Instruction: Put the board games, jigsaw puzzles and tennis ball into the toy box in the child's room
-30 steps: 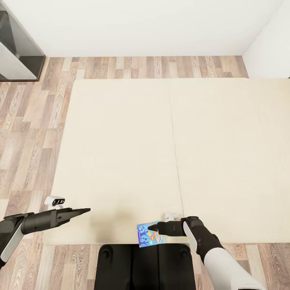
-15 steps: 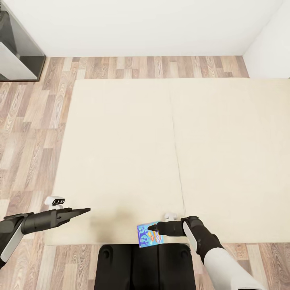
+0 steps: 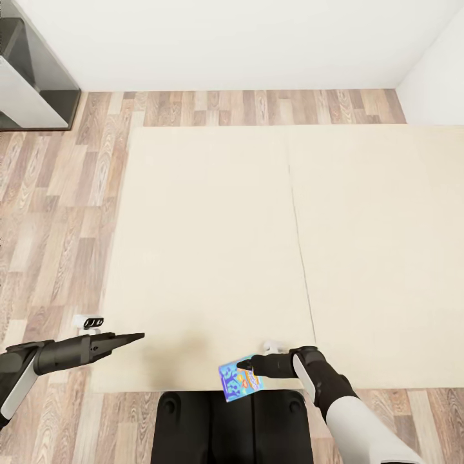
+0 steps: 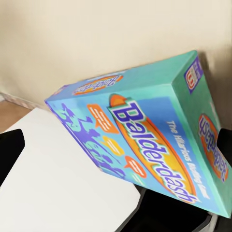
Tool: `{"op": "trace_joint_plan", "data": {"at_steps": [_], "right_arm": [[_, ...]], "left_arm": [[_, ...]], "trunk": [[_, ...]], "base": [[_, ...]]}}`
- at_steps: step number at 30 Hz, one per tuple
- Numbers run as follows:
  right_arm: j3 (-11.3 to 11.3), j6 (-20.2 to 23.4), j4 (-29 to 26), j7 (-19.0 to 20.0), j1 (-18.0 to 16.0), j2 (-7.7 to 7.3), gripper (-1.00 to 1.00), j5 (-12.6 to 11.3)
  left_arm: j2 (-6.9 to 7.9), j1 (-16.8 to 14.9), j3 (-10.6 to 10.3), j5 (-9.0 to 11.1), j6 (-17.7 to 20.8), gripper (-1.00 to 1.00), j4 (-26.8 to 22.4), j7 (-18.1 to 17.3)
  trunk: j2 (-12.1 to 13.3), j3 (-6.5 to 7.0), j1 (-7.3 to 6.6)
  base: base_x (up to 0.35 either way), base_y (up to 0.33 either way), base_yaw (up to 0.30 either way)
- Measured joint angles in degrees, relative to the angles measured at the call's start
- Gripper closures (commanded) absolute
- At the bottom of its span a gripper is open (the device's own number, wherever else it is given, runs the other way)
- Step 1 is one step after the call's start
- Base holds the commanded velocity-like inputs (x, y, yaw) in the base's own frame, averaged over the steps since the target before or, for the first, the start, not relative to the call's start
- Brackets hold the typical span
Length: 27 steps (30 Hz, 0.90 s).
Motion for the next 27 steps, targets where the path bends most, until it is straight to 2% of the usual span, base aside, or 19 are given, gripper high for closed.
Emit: {"op": "trace_joint_plan", "data": {"at_steps": [8, 27], "right_arm": [[0.00, 0.01, -0.03, -0.03, -0.01, 0.00, -1.00, -0.01], [0.00, -0.27, -0.04, -0.06, 0.00, -0.09, -1.00, -0.12]], "left_arm": [[0.00, 0.00, -0.01, 0.00, 0.00, -1.00, 0.01, 0.00], [0.00, -0.01, -0.05, 0.01, 0.00, -1.00, 0.01, 0.00]], "trunk": [[0.00, 0.00, 0.00], [0.00, 0.00, 0.00]], "base": [[0.000, 0.134, 0.000], [0.000, 0.006, 0.000]]}}
